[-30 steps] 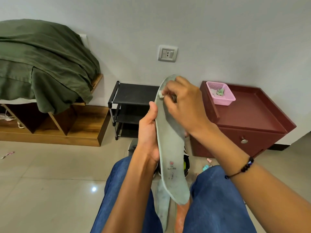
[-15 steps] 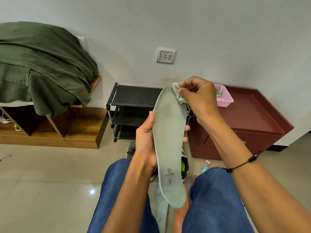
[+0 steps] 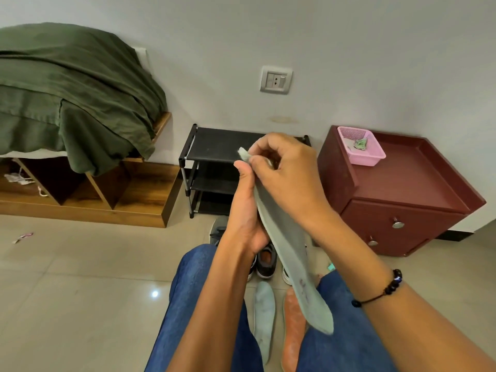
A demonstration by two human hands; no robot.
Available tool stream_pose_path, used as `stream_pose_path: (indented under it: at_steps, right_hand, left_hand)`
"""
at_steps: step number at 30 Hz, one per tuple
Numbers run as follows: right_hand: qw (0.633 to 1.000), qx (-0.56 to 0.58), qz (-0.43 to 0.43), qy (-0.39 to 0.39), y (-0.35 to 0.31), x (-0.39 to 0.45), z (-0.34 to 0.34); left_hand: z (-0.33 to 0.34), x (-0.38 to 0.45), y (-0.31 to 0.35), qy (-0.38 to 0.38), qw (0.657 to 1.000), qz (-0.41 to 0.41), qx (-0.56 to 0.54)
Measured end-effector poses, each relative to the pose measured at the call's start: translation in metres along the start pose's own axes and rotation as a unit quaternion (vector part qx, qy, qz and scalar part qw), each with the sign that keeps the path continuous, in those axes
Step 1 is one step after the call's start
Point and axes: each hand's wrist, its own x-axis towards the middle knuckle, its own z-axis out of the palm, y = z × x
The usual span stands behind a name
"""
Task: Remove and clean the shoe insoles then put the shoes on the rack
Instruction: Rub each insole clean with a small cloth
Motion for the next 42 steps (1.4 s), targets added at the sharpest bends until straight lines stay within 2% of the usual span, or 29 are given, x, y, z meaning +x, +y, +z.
stream_pose_path:
  at_steps: [4,7,11,13,16,17,20,22,25,28,31,34,35,37,39,42]
  right_hand:
    - [0.994,-0.092,-0.031,0.041,0.004,0.009,0.006]
    - [0.985,-0.157,0.001,0.077,0.014,0.015,0.002]
    - [0.987,-0.064,0.082,0.125,0.014,0.013,-0.006]
    - [0.993,-0.022,0.064,0.097,-0.001,0.002,-0.003]
    - [0.998,-0.025,0.053,-0.003,-0.022,-0.015,0.008]
    - [0.998,-0.028,0.052,-0.01,-0.024,-0.016,0.01]
    - [0.996,-0.077,-0.034,0.034,-0.016,-0.007,0.012]
    - [0.988,-0.132,-0.05,0.058,-0.002,0.003,0.009]
    - [0.977,-0.183,0.019,0.105,0.019,0.016,-0.004]
    - [0.982,-0.096,0.056,0.152,0.021,0.018,-0.017]
    - [0.993,-0.026,0.025,0.109,-0.003,-0.001,-0.012]
    - [0.999,-0.03,0.022,0.004,-0.019,-0.021,0.005]
    - [0.999,-0.033,0.02,-0.004,-0.021,-0.023,0.008]
    - [0.998,-0.055,-0.015,0.027,-0.015,-0.018,0.007]
    - [0.99,-0.129,-0.04,0.045,-0.004,-0.007,-0.001]
    - [0.98,-0.19,-0.002,0.057,0.018,0.001,-0.013]
  left_hand:
    - [-0.004,0.002,0.0,0.005,1.0,0.002,0.011]
    - [-0.005,0.001,0.001,-0.009,1.0,0.008,0.004]
    - [-0.005,0.003,0.002,-0.023,1.0,0.003,-0.001]
    - [-0.006,0.005,0.001,-0.019,1.0,0.009,-0.013]
    - [-0.004,0.006,-0.002,-0.025,0.999,0.028,-0.038]
    - [-0.002,0.005,-0.002,-0.023,0.998,0.034,-0.04]
    - [0.0,0.005,0.0,-0.02,0.998,0.035,-0.041]
    - [0.0,0.004,0.002,0.002,1.0,0.028,-0.012]
    - [0.002,0.002,0.002,-0.001,0.999,0.011,0.031]
    - [0.006,0.002,0.002,-0.011,0.999,0.003,0.045]
    - [0.004,0.004,0.002,-0.021,0.999,0.022,0.01]
    - [0.003,0.003,0.002,-0.021,0.999,0.039,-0.02]
    - [0.003,0.003,0.001,-0.028,0.999,0.042,-0.017]
    - [0.004,0.001,0.004,-0.026,0.998,0.049,-0.002]
    - [0.004,0.002,0.007,-0.013,0.998,0.054,0.018]
    - [0.005,0.003,0.006,-0.007,0.998,0.04,0.052]
